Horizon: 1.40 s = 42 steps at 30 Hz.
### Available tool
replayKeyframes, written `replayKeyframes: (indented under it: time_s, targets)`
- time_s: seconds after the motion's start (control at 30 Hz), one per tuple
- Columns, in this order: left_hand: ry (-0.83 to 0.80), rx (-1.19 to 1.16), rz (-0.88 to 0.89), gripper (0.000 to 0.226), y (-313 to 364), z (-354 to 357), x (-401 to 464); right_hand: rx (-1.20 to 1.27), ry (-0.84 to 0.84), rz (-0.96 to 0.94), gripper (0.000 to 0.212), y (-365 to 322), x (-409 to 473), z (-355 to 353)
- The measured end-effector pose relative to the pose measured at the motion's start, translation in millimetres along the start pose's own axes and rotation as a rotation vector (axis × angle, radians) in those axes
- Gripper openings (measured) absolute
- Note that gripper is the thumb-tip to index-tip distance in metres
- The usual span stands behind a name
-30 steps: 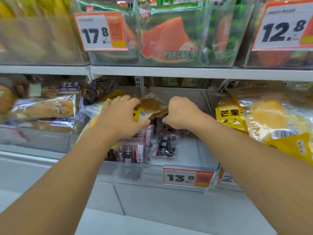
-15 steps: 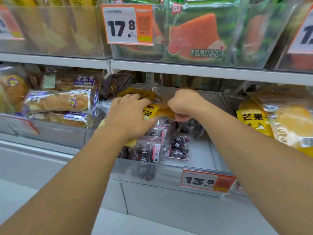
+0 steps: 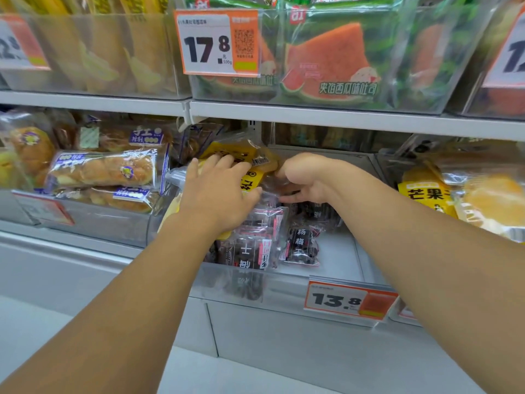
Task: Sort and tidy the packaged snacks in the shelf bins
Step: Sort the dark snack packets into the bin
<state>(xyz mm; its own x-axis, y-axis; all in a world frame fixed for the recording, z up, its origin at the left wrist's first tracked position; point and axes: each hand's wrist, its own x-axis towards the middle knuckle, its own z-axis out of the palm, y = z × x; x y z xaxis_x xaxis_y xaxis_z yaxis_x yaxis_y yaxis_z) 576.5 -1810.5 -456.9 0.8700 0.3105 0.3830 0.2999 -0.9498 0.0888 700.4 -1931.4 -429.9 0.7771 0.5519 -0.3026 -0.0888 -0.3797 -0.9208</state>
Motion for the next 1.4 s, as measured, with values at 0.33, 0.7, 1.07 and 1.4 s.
replayKeyframes:
  time_s: [0.33, 0.7, 1.07, 1.4]
  targets:
    - [0.000, 0.050, 0.023, 0.049, 11.4, -1.0, 5.4, -0.489, 0.095, -0.150, 0.029, -6.2, -4.4, -14.4]
    - [-0.209, 0.056, 0.254, 0.051, 44.9, -6.1, -1.1, -1.388, 0.355, -0.183, 0.013, 10.4, -13.6, -39.0]
    - [-0.165, 0.051, 0.179, 0.029, 41.4, -2.0, -0.9, -1.099, 0.391, -0.323, 0.019, 22.4, 24.5, -22.3]
    - [-0.195, 0.009, 0.200, 0.011, 40.2, -0.2, 1.7, -1.334, 0.356, -0.325, 0.028, 20.5, 7.4, -31.5]
